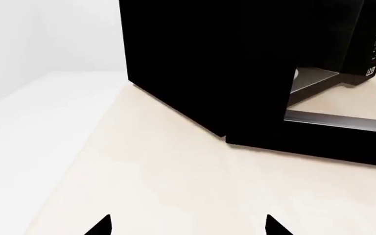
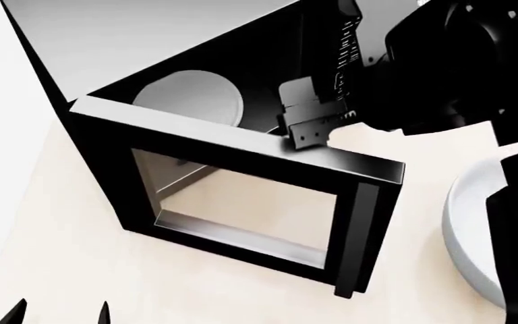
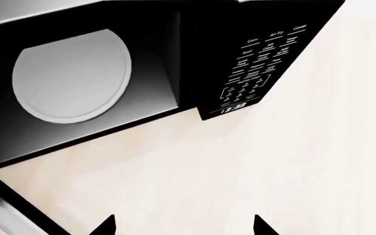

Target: Open the microwave.

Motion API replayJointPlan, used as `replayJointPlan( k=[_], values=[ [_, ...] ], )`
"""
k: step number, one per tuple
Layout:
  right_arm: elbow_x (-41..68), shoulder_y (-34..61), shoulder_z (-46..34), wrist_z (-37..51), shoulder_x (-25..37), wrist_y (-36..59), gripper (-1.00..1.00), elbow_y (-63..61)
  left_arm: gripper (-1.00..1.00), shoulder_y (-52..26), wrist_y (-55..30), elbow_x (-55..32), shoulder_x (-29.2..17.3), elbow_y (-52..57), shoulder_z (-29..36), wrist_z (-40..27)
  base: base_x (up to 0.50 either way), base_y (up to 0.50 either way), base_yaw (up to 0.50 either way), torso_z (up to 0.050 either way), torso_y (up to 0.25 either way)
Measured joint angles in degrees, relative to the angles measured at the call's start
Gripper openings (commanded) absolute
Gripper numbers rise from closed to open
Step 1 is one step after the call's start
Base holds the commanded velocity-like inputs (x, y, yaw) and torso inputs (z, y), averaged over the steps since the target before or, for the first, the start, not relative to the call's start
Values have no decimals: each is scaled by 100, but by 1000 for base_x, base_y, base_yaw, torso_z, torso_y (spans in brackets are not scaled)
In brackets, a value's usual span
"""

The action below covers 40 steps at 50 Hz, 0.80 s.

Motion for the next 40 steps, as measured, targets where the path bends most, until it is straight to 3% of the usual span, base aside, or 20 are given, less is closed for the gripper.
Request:
replayJointPlan(
  k=[40],
  values=[
    [1599,-502,483,1408,362,435,100,-1076,100,-5,6,-32,-35,10,41,-22,0,0,0,-1,-1]
  ],
)
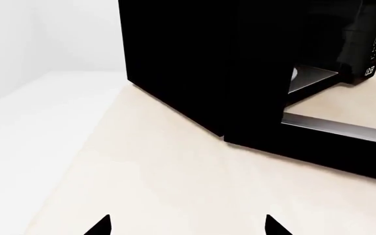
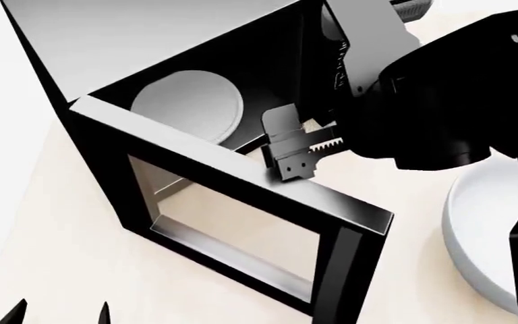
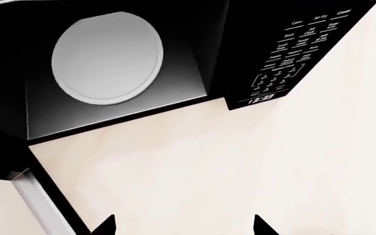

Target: Open the microwave.

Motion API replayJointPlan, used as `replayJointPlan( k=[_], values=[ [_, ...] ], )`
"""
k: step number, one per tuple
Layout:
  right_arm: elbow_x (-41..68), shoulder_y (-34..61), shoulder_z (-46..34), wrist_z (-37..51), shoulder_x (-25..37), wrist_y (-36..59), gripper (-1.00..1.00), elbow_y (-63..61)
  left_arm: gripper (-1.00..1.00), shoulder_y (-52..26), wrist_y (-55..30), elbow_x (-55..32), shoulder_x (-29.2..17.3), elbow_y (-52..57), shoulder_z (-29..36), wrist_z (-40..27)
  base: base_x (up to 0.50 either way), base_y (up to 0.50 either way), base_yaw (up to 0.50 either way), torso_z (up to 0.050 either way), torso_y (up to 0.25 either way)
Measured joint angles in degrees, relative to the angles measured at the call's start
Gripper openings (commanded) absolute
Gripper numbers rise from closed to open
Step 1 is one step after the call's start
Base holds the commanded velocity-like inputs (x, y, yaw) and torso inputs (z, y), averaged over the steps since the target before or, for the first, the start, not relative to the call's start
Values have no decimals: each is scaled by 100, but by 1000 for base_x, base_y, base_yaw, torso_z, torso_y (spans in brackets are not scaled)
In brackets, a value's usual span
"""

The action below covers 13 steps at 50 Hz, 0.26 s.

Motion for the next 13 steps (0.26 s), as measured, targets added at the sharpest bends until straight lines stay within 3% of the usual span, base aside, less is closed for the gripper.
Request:
replayJointPlan(
  k=[13],
  values=[
    [746,-118,-47,486,126,-29,100,-234,100,-4,5,4,-5,-2,12,-18,0,0,0,-1,-1]
  ],
)
